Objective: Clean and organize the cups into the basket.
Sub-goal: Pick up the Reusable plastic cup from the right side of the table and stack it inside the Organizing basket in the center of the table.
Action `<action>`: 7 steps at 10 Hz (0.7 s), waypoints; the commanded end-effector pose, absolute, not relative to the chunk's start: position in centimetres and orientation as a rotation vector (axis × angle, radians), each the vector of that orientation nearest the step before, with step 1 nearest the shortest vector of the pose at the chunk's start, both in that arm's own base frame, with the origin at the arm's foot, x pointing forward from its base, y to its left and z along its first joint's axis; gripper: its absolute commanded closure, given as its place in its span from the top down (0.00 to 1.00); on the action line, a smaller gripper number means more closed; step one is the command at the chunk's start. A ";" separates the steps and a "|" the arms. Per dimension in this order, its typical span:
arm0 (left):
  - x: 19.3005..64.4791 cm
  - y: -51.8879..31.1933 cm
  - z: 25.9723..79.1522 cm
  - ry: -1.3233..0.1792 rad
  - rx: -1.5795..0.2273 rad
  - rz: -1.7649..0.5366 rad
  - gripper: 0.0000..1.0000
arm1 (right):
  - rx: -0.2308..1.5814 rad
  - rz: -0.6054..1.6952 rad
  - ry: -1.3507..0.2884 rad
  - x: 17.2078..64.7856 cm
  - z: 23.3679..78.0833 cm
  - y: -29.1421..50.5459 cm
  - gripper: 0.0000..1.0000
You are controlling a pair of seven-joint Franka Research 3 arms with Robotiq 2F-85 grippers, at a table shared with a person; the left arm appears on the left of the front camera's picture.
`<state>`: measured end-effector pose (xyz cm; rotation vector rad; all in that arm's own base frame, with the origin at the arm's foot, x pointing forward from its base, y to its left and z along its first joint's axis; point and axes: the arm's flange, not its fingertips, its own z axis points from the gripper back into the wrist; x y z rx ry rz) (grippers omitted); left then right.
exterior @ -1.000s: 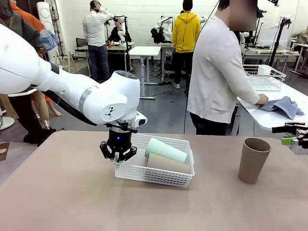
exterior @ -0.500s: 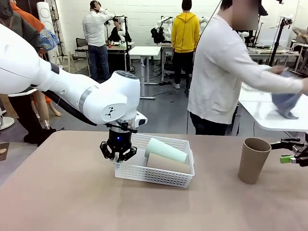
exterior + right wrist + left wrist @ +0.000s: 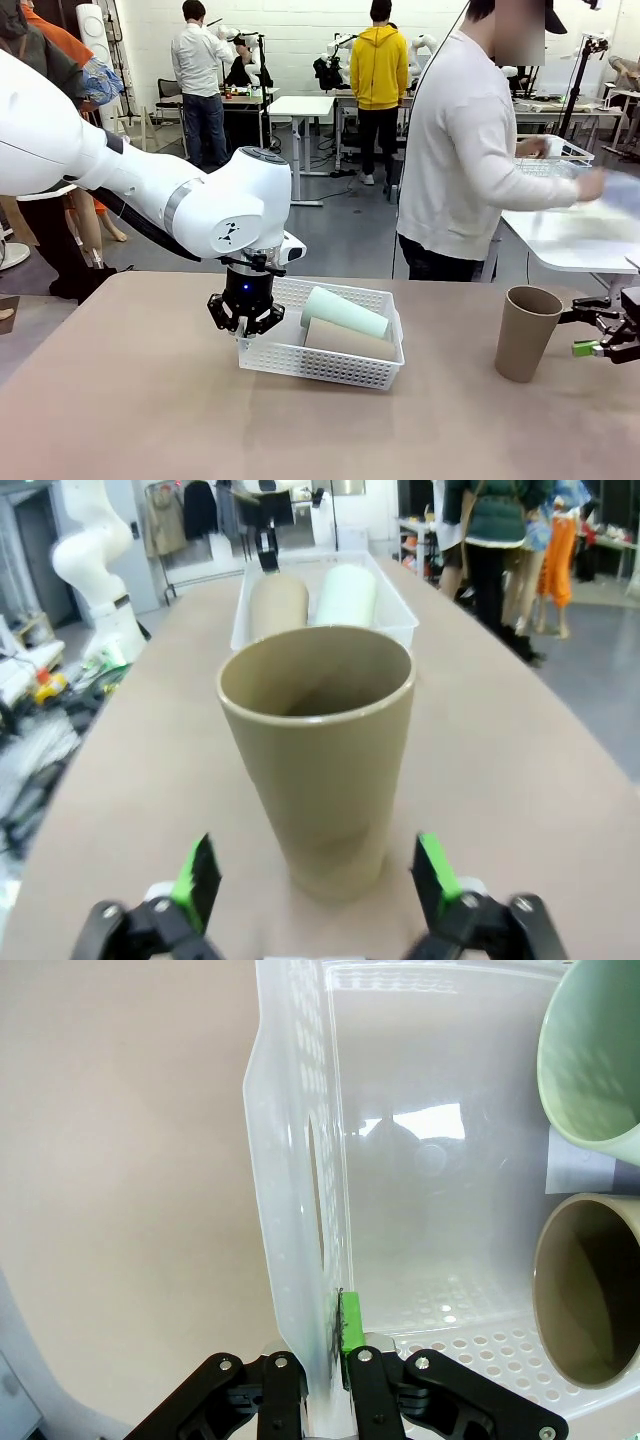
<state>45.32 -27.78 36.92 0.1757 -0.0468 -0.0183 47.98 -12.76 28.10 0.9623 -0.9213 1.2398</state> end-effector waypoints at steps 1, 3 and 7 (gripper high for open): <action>45.3 -27.9 37.1 -0.050 0.175 -0.020 0.00 | 0.912 1.314 -0.934 48.5 26.5 -12.4 1.00; 45.3 -27.9 37.1 -0.050 0.175 -0.020 0.00 | 0.893 1.293 -0.961 49.4 25.6 -12.1 1.00; 45.3 -27.9 37.1 -0.050 0.175 -0.020 0.00 | 0.917 1.294 -0.937 48.5 26.2 -12.4 1.00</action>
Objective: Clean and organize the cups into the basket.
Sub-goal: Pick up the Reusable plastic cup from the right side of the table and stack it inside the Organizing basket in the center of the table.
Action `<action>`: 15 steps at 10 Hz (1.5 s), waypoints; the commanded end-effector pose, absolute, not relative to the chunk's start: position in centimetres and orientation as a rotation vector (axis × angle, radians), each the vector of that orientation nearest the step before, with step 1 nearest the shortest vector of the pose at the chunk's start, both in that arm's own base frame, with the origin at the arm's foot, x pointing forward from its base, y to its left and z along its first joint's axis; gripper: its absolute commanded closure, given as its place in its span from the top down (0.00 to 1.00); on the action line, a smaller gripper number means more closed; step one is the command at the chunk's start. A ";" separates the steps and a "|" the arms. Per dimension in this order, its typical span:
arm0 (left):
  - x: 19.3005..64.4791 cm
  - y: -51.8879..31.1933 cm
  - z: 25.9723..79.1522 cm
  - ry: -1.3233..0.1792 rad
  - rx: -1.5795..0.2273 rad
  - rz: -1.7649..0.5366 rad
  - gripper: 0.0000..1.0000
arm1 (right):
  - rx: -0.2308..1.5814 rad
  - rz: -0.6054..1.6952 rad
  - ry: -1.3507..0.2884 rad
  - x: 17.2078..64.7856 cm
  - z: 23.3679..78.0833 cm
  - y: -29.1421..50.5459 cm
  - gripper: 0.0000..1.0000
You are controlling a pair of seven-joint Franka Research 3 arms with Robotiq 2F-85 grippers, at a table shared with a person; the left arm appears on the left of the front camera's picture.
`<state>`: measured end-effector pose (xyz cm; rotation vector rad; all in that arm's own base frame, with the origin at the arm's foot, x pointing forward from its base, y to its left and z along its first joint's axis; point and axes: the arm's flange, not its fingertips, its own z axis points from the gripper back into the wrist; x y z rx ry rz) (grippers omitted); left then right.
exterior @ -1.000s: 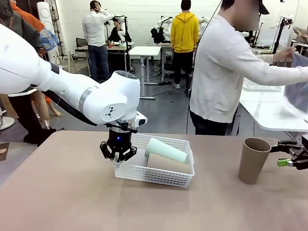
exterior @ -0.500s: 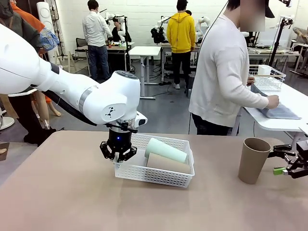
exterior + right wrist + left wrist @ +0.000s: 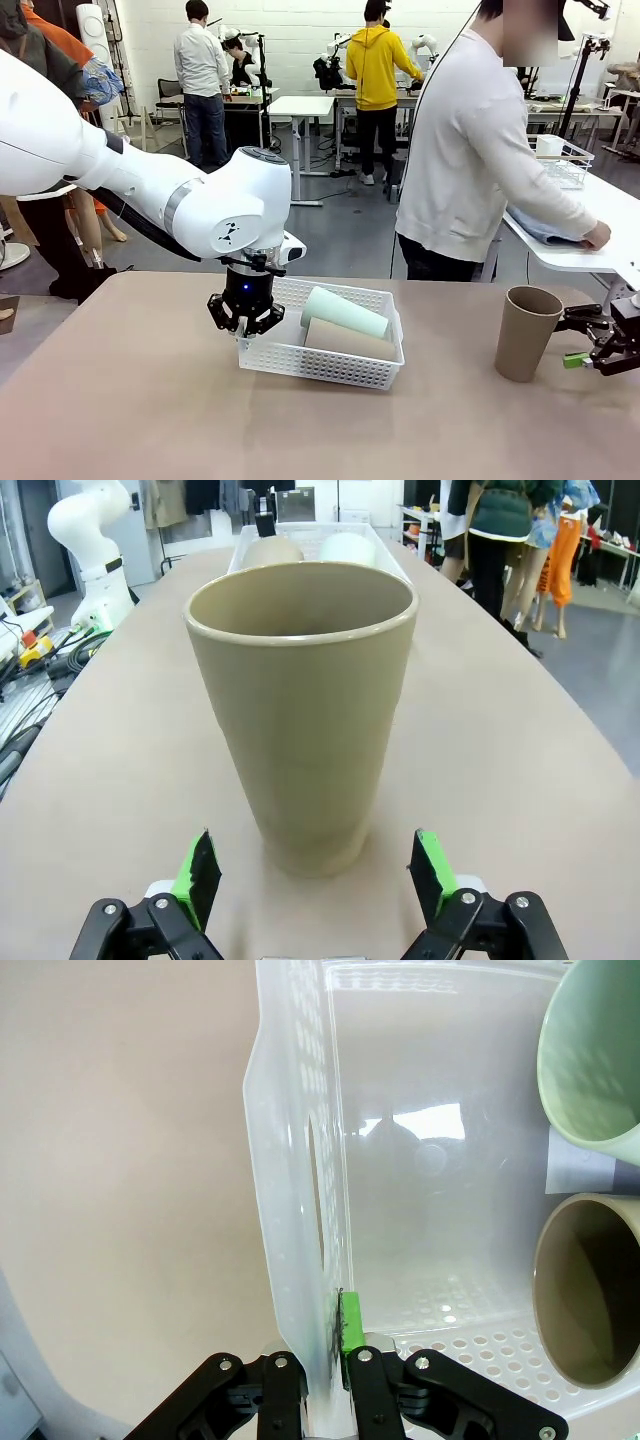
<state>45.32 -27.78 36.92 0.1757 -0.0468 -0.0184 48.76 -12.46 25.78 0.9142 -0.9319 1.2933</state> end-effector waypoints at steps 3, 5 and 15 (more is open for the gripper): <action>45.3 -27.9 37.1 -0.050 0.175 -0.020 0.00 | 0.931 1.330 -0.916 48.9 25.1 -11.9 1.00; 45.3 -27.9 37.1 -0.050 0.175 -0.020 0.00 | 0.944 1.345 -0.900 49.5 24.1 -10.7 1.00; 45.3 -27.9 37.1 -0.050 0.175 -0.020 0.00 | 0.991 1.444 -0.912 50.4 22.9 -5.4 1.00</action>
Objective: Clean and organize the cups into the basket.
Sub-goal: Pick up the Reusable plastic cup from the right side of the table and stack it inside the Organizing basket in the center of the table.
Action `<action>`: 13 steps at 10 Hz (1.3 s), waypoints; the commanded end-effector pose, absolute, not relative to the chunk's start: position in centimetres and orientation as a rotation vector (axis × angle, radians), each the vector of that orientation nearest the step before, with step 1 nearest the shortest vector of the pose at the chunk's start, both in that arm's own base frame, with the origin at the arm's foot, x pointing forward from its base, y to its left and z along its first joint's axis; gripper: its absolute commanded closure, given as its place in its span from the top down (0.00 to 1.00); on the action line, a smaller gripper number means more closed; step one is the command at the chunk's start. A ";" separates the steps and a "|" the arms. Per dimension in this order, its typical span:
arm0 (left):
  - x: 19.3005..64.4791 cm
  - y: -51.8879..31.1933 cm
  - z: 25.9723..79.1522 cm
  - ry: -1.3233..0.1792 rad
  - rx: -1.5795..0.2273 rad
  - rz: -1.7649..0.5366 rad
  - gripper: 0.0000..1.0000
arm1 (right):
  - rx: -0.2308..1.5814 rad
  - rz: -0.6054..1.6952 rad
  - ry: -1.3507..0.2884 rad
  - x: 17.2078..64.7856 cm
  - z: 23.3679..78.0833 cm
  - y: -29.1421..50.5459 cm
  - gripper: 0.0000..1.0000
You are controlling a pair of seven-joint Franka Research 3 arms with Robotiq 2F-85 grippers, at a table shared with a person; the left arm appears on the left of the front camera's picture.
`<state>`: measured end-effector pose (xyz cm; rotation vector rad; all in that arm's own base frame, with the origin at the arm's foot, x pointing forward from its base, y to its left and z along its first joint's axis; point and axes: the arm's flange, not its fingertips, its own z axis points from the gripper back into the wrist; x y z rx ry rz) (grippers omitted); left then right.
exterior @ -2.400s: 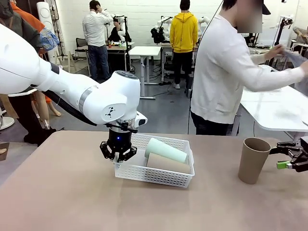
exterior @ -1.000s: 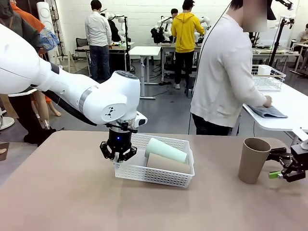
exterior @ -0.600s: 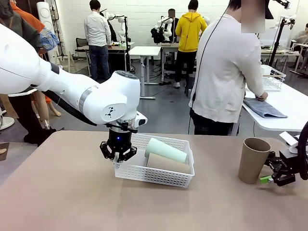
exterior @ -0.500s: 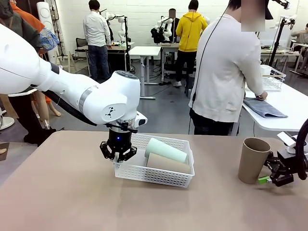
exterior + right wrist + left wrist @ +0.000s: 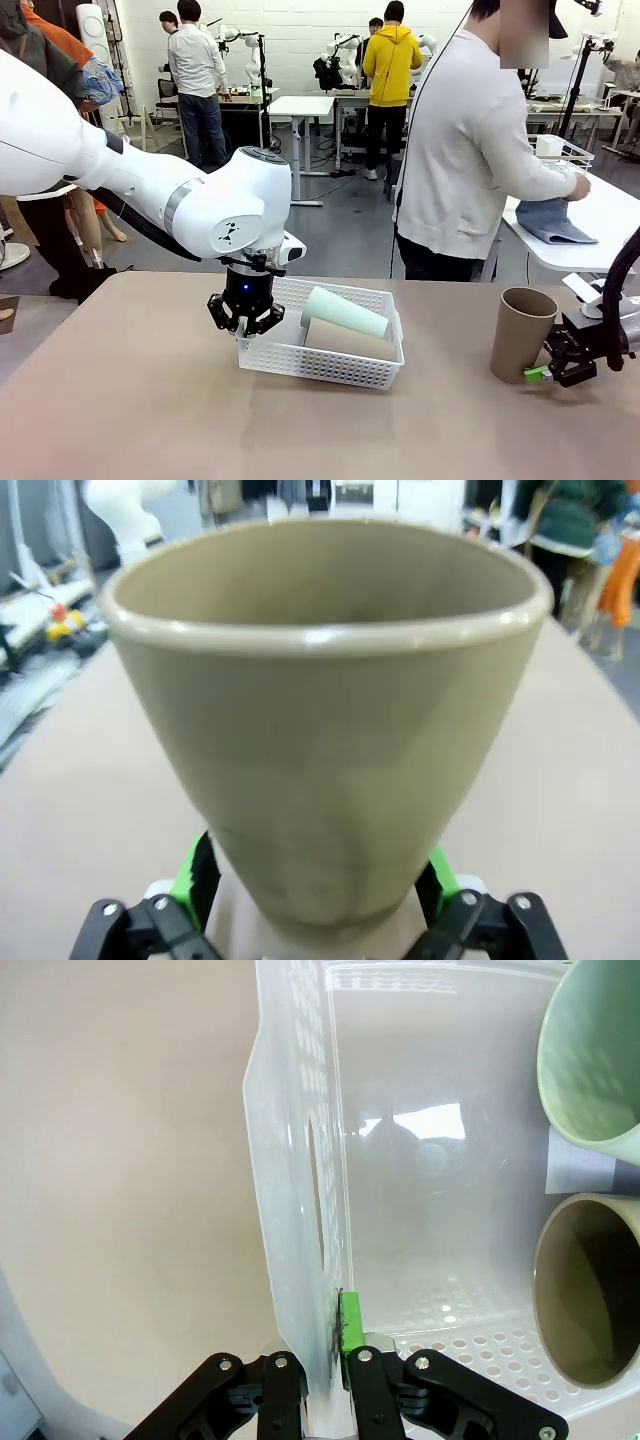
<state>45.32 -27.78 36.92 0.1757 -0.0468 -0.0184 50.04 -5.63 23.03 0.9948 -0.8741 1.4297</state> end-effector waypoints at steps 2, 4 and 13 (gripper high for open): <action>45.3 -27.9 37.1 -0.050 0.175 -0.020 0.00 | 1.021 1.471 -0.901 50.5 22.6 -4.9 1.00; 45.3 -27.9 37.1 -0.050 0.175 -0.020 0.00 | 1.038 1.479 -0.890 50.6 22.2 -4.8 0.40; 45.3 -27.9 37.1 -0.050 0.175 -0.020 0.00 | 1.023 1.425 -0.940 45.0 35.0 -4.9 0.73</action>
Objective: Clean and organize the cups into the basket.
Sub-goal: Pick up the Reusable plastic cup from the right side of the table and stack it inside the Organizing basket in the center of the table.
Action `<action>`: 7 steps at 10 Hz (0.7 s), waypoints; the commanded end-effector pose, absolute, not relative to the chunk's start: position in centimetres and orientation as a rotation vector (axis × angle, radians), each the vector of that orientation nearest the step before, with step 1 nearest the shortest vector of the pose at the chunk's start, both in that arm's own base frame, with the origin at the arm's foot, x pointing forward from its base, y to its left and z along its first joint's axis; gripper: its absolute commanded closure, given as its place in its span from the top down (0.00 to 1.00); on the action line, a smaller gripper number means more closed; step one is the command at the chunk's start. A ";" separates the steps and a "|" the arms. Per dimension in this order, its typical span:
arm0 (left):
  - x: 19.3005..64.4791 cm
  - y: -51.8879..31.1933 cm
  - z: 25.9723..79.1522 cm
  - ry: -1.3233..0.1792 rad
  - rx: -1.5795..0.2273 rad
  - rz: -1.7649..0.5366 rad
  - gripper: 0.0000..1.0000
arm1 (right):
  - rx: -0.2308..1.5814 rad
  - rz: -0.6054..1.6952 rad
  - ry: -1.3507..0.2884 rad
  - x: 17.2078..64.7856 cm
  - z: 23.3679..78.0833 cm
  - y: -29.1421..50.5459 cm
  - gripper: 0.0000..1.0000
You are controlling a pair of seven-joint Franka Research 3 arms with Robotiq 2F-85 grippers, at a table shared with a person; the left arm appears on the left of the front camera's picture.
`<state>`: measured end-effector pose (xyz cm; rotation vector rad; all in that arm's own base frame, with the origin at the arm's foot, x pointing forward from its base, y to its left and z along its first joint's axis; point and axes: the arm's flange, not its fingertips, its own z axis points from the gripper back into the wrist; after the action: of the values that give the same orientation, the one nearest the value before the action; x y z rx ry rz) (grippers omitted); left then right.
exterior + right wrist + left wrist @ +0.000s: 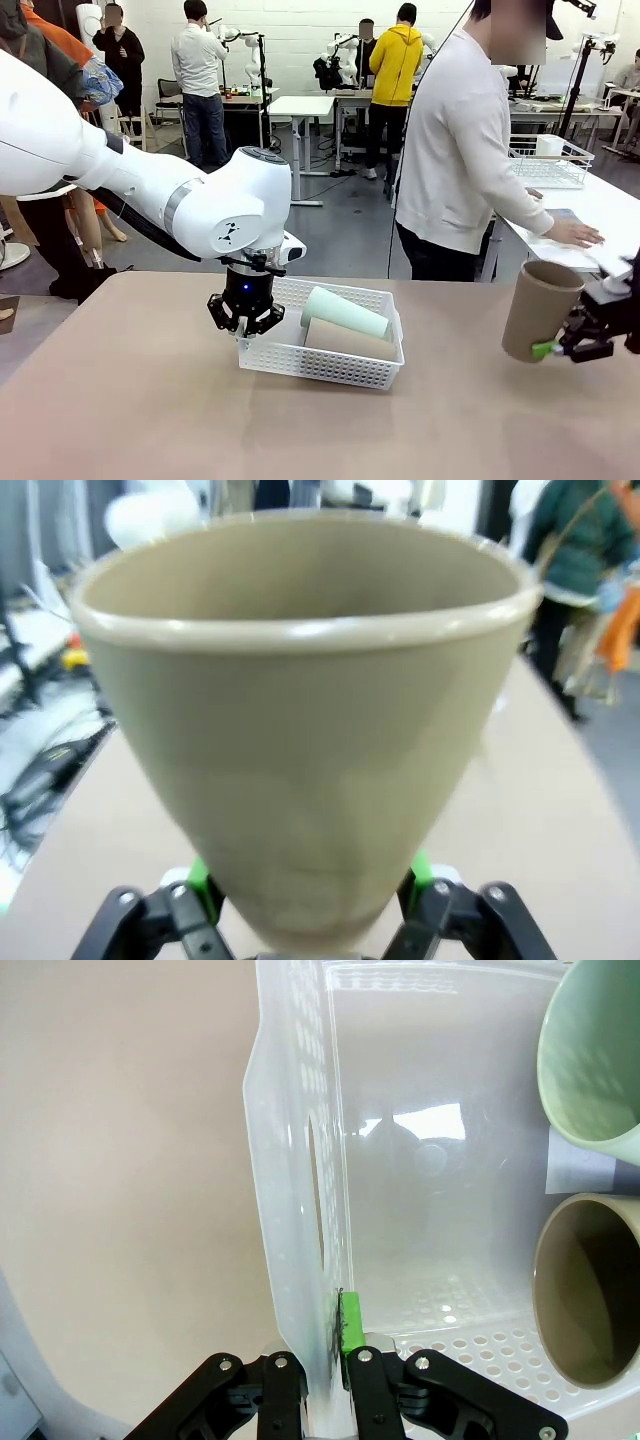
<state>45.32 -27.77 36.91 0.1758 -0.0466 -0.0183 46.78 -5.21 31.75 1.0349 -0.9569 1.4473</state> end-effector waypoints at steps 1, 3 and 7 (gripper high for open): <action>45.3 -27.9 37.1 -0.050 0.175 -0.020 0.00 | 0.976 1.447 -0.948 44.3 37.8 -4.8 0.73; 45.3 -27.9 37.1 -0.050 0.175 -0.020 0.00 | 0.943 1.444 -0.938 43.6 42.2 -4.2 0.73; 45.3 -27.9 37.1 -0.050 0.175 -0.020 0.00 | 0.935 1.452 -0.973 43.8 43.7 -4.5 0.73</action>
<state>45.33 -27.78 36.91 0.1758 -0.0466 -0.0183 43.59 -4.56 44.05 0.9308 -0.9596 1.4512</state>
